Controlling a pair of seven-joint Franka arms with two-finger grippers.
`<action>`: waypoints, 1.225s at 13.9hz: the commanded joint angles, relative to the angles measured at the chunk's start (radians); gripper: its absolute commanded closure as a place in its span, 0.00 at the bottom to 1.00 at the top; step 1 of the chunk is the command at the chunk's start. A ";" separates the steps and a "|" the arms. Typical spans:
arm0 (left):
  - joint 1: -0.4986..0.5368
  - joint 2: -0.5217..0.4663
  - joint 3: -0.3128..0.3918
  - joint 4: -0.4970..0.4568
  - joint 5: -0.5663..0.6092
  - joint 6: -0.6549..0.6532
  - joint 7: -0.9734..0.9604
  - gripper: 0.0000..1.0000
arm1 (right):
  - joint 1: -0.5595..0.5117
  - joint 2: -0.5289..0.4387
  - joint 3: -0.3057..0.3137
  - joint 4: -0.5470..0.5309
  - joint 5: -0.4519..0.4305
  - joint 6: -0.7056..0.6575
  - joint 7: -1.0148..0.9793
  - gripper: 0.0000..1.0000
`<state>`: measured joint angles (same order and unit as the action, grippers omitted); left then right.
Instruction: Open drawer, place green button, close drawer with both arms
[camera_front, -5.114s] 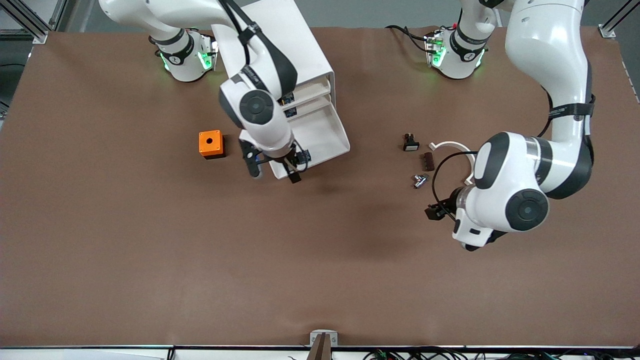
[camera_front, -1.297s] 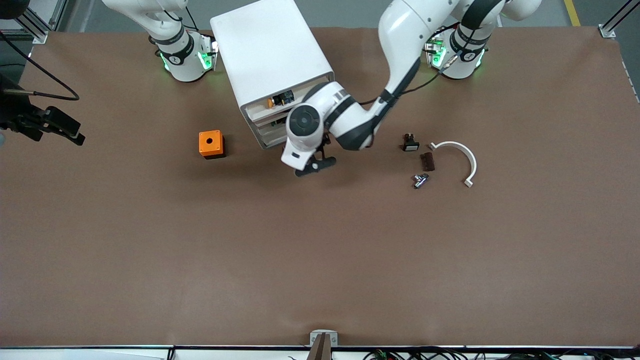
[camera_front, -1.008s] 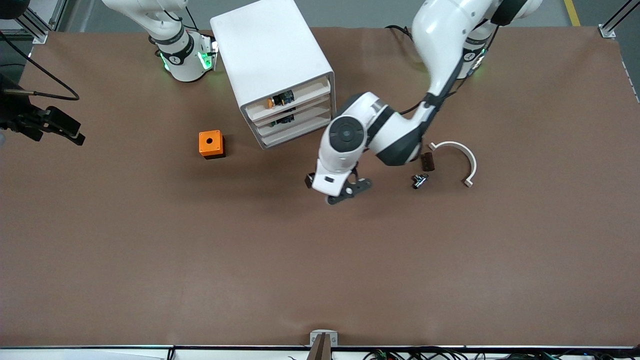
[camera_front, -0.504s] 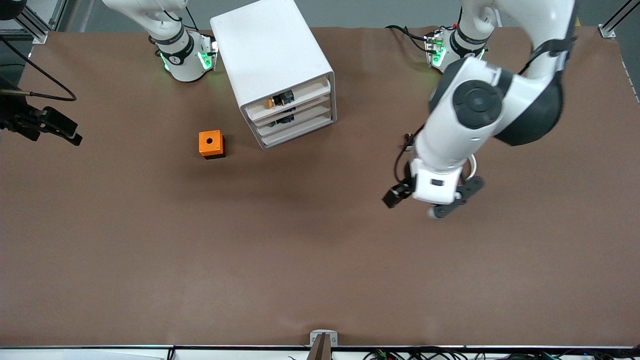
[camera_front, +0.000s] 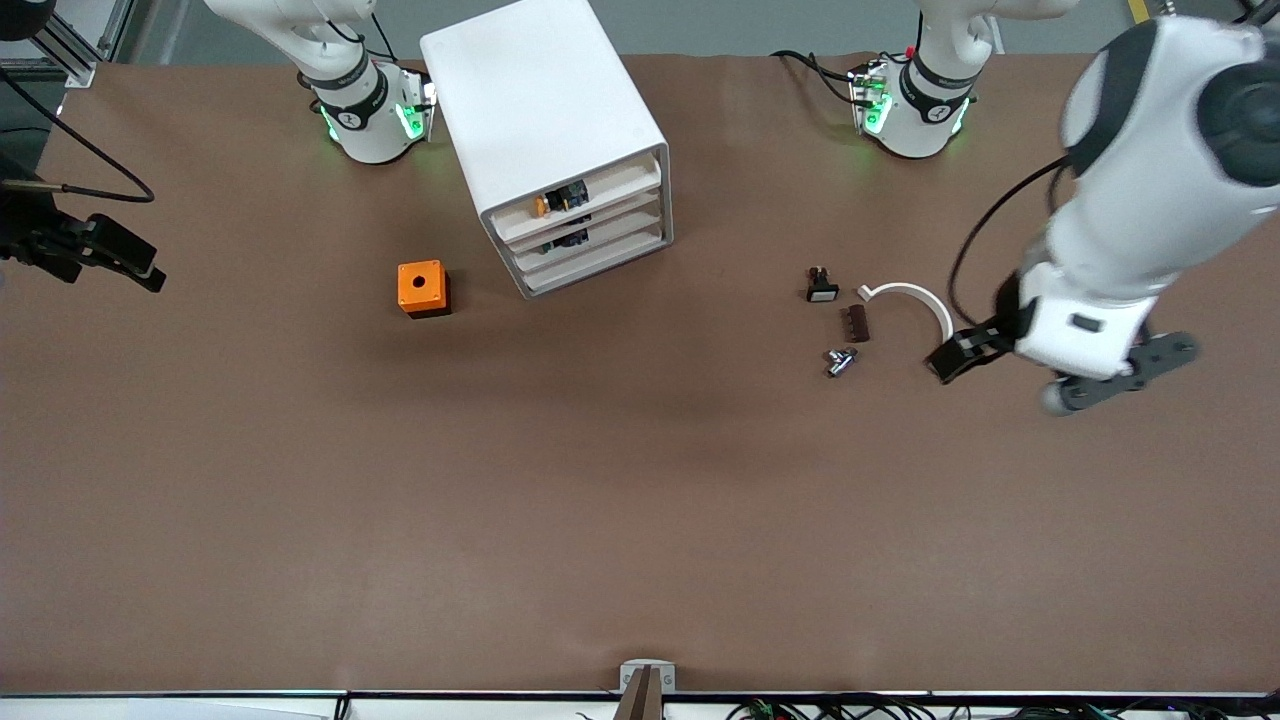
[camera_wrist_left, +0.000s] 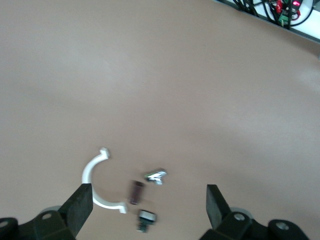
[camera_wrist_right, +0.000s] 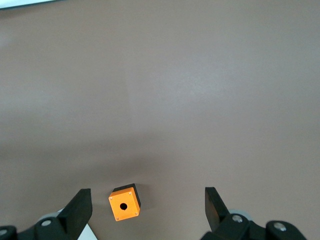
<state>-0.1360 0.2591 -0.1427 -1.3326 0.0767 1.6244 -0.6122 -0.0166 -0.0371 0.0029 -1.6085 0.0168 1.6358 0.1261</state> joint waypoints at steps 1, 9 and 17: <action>0.076 -0.072 -0.014 -0.030 0.003 -0.084 0.145 0.00 | -0.003 0.003 0.008 0.013 -0.017 0.003 -0.006 0.00; 0.133 -0.200 0.000 -0.156 -0.038 -0.097 0.291 0.00 | 0.018 0.003 0.002 0.013 -0.026 -0.002 -0.006 0.00; 0.029 -0.342 0.118 -0.358 -0.044 -0.032 0.319 0.00 | 0.014 0.005 0.003 0.015 -0.026 0.003 -0.006 0.00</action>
<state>-0.0930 -0.0658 -0.0371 -1.6685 0.0469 1.5727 -0.3135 -0.0038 -0.0371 0.0043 -1.6080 0.0116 1.6397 0.1246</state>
